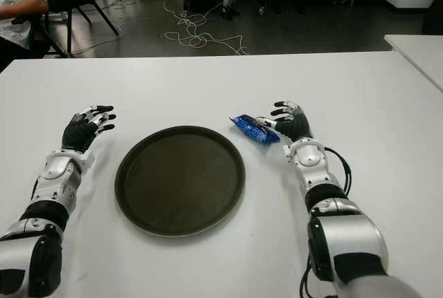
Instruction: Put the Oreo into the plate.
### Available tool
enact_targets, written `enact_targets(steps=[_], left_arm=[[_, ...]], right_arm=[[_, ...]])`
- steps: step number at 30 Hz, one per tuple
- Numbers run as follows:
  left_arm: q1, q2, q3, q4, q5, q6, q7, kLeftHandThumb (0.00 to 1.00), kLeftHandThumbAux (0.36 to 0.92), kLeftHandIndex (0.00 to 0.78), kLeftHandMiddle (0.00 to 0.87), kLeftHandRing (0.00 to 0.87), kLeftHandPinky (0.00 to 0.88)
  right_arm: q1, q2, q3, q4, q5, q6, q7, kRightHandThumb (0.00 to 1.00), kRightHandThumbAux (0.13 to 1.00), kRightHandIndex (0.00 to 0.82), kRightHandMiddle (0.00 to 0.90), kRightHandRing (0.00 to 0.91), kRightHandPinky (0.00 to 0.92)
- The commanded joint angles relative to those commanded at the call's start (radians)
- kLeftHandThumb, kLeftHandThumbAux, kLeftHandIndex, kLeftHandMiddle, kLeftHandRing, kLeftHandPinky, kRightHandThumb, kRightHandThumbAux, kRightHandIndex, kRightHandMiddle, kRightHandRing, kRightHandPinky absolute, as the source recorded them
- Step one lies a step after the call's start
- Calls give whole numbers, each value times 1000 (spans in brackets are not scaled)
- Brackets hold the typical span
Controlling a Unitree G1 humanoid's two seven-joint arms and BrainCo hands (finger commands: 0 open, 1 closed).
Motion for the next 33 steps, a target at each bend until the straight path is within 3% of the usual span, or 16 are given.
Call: enact_targets(steps=[19, 33], left_arm=[[14, -6, -17, -20, -5, 0, -15, 671, 724, 398, 283, 279, 305], [31, -17, -23, -26, -10, -59, -63, 676, 724, 398, 281, 271, 306]], right_arm=[[1, 1, -8, -1, 10, -1, 5, 0, 737, 269, 367, 393, 386], [0, -7, 3, 1, -2, -5, 7, 0, 713, 280, 373, 397, 374]])
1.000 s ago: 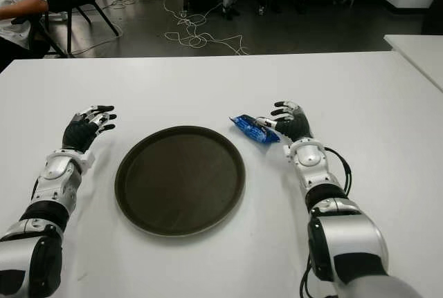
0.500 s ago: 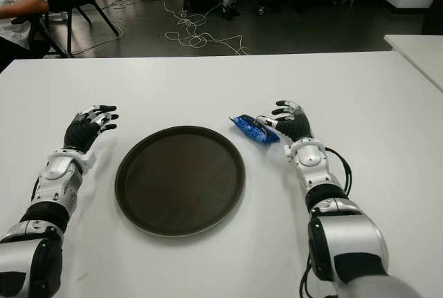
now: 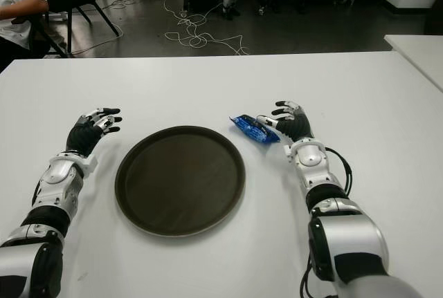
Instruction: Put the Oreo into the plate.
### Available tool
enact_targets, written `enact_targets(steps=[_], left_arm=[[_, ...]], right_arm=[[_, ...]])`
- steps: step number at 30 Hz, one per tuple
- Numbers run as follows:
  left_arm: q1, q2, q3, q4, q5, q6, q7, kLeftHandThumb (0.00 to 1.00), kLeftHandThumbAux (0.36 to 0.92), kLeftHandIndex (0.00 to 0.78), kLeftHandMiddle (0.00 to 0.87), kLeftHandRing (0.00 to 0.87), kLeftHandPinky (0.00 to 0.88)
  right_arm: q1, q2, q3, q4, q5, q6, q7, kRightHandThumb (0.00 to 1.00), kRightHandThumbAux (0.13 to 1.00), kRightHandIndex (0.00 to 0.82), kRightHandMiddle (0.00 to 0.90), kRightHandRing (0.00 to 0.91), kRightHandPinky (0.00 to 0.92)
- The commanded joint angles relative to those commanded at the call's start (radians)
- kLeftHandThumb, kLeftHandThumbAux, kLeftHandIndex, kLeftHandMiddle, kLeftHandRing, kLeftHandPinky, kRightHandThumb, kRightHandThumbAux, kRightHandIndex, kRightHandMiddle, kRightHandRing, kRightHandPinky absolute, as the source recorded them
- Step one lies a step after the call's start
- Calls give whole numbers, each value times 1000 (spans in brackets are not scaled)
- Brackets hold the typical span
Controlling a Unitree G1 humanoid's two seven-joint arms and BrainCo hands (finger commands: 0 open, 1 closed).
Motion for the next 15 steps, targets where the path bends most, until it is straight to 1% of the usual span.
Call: enact_targets(steps=[3, 8, 15], left_arm=[[0, -1, -2, 1, 4, -3, 6, 675, 725, 398, 280, 268, 298], [-8, 4, -6, 10, 17, 11, 37, 674, 725, 398, 276, 266, 296], [-15, 10, -8, 19, 22, 26, 59, 676, 724, 398, 265, 262, 294]], right_arm=[[1, -1, 1, 0, -1, -1, 0, 0, 715, 281, 374, 397, 374], [0, -1, -2, 2, 2, 3, 3, 0, 730, 291, 377, 399, 377], [-1, 2, -5, 2, 4, 4, 1, 0, 749, 296, 382, 400, 385]])
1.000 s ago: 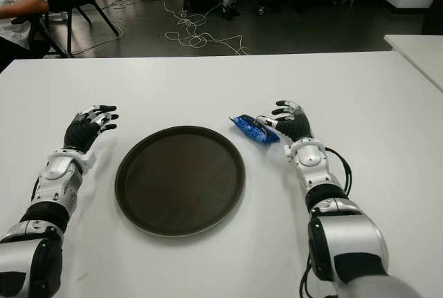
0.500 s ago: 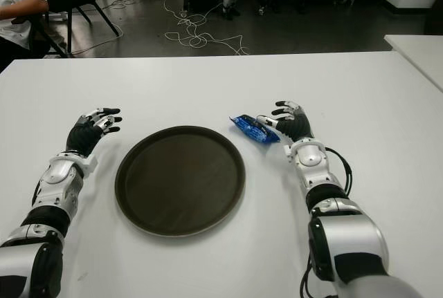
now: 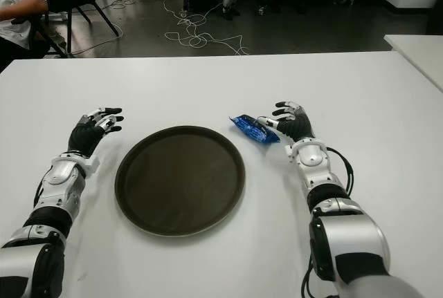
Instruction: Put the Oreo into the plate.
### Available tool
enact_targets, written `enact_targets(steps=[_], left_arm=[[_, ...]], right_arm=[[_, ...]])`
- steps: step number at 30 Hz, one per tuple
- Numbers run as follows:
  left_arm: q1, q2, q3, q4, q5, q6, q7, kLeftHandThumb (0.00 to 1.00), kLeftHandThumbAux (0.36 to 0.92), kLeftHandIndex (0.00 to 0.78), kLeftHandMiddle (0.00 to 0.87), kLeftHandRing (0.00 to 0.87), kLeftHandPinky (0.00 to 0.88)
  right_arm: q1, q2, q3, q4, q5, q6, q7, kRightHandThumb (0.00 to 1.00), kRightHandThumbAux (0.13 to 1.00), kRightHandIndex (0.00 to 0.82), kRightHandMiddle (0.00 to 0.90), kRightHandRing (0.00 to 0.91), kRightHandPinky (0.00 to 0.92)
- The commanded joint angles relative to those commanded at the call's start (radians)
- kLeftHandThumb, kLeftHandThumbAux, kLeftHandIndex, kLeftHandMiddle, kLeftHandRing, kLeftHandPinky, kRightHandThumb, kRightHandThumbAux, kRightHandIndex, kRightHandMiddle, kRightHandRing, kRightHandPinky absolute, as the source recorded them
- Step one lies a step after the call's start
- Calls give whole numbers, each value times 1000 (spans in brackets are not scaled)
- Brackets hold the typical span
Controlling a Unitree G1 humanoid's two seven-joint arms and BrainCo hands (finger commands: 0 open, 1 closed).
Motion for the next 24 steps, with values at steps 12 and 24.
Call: enact_targets(steps=[12, 24], left_arm=[[-10, 8, 1, 17, -2, 9, 5, 674, 725, 398, 267, 265, 293], [-21, 17, -2, 34, 1, 9, 7, 671, 725, 398, 271, 267, 283]], right_arm=[[-5, 6, 2, 3, -3, 7, -8, 0, 761, 280, 370, 389, 379], [-33, 19, 68, -24, -77, -6, -103, 0, 736, 242, 320, 324, 297]])
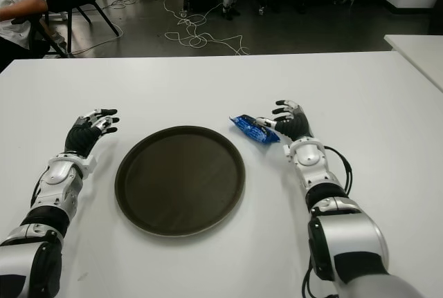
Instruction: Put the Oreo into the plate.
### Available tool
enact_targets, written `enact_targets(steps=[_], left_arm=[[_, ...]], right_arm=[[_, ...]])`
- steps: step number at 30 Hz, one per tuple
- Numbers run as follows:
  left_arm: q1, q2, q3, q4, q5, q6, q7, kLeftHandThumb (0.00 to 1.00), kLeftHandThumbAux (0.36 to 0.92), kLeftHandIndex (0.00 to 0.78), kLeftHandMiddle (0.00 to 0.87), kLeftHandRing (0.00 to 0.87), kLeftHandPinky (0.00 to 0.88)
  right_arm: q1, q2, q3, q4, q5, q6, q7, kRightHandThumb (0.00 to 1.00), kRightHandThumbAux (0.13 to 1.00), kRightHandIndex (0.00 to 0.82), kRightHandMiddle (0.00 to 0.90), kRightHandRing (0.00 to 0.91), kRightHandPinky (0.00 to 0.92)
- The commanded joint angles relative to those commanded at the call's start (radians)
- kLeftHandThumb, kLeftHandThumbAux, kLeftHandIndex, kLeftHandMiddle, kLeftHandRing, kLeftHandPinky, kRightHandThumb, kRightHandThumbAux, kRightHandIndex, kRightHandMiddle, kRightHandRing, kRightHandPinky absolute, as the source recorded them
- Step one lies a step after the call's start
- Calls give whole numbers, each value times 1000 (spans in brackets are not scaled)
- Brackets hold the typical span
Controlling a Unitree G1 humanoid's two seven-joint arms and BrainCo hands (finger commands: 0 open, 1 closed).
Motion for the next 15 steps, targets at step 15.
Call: enact_targets(steps=[15], left_arm=[[-15, 0, 5, 23, -2, 2, 17, 670, 723, 398, 283, 283, 301]], right_arm=[[-52, -34, 166, -19, -184, 39, -87, 0, 702, 168, 197, 190, 180]])
